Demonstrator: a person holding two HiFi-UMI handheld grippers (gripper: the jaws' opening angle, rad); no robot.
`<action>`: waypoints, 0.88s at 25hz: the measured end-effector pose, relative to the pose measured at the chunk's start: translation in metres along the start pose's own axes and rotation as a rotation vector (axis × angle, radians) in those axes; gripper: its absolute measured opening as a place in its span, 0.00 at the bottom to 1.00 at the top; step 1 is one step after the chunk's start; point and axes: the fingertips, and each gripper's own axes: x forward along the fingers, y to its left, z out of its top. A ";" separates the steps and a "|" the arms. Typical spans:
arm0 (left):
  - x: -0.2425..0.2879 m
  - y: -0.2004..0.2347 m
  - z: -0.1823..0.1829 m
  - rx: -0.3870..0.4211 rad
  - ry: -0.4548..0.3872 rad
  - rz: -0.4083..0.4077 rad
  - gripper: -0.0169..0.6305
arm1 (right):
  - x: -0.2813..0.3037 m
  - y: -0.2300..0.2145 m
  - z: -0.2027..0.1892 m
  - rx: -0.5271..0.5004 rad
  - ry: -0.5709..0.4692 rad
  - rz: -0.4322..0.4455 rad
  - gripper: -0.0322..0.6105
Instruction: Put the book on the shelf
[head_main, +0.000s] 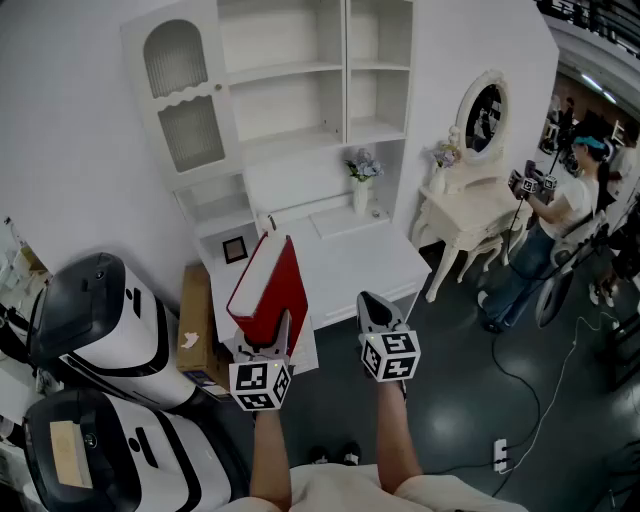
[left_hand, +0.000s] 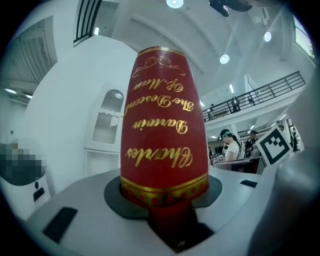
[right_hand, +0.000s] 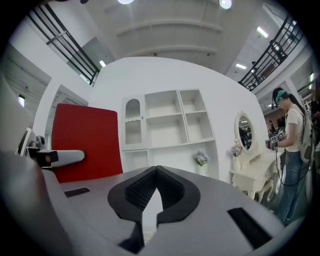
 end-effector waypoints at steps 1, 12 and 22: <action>0.001 -0.003 0.000 -0.005 0.002 -0.006 0.33 | -0.001 -0.001 0.001 0.002 -0.001 0.003 0.09; 0.020 -0.030 -0.005 -0.055 0.107 -0.029 0.33 | -0.016 -0.031 0.012 0.043 -0.041 -0.027 0.09; 0.043 -0.054 -0.015 -0.022 0.113 -0.006 0.33 | -0.021 -0.066 -0.002 0.047 -0.013 0.016 0.09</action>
